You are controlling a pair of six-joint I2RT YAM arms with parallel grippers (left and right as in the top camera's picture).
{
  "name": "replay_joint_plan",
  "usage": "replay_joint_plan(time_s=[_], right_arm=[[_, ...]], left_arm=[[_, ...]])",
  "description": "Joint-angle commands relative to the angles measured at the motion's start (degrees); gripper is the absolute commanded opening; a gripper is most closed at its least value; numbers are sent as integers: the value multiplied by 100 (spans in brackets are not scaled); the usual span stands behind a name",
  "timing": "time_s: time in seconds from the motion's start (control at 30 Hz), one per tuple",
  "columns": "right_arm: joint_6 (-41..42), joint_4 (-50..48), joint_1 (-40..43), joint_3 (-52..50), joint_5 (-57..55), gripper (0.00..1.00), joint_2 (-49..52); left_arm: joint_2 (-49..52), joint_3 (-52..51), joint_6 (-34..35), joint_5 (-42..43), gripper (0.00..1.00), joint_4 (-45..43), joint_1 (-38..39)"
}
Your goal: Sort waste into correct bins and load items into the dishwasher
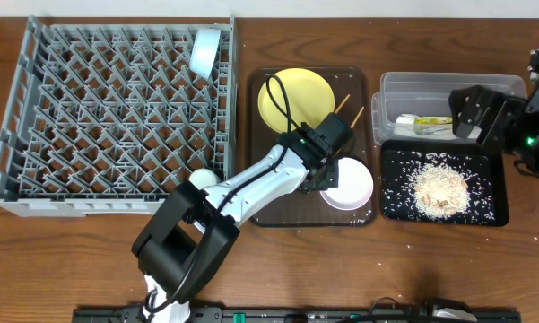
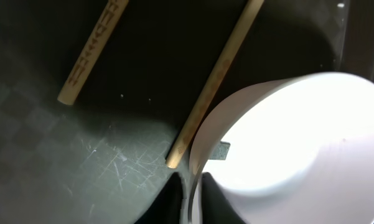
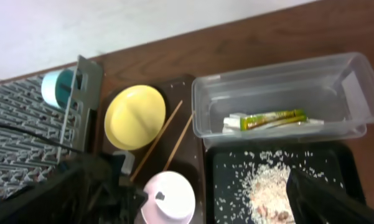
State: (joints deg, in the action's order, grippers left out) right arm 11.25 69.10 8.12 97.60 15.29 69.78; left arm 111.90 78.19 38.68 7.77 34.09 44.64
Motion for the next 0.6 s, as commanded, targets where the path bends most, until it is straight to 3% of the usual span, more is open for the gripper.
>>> replay_joint_plan(time_s=[0.0,0.2,0.3,0.43,0.5,0.57], right_arm=[[-61,105,50,7,-48,99,-2],[-61,144,50,7,-48,99,-2],[-61,144,50,7,-48,99,-2],[-61,144,50,7,-48,99,-2],[-61,144,50,7,-48,99,-2],[-61,144,50,7,-48,99,-2]], left_arm=[[9,-46,-7,11,22,9,-24],[155,-46,-7,59,30,-35,-20],[243,-46,-7,175,29,-83,-22],[247,-46,-7,181,19,-98,-22],[247,-46,-9,181,8,-98,-22],[247,-46,-9,179,8,-98,-24]])
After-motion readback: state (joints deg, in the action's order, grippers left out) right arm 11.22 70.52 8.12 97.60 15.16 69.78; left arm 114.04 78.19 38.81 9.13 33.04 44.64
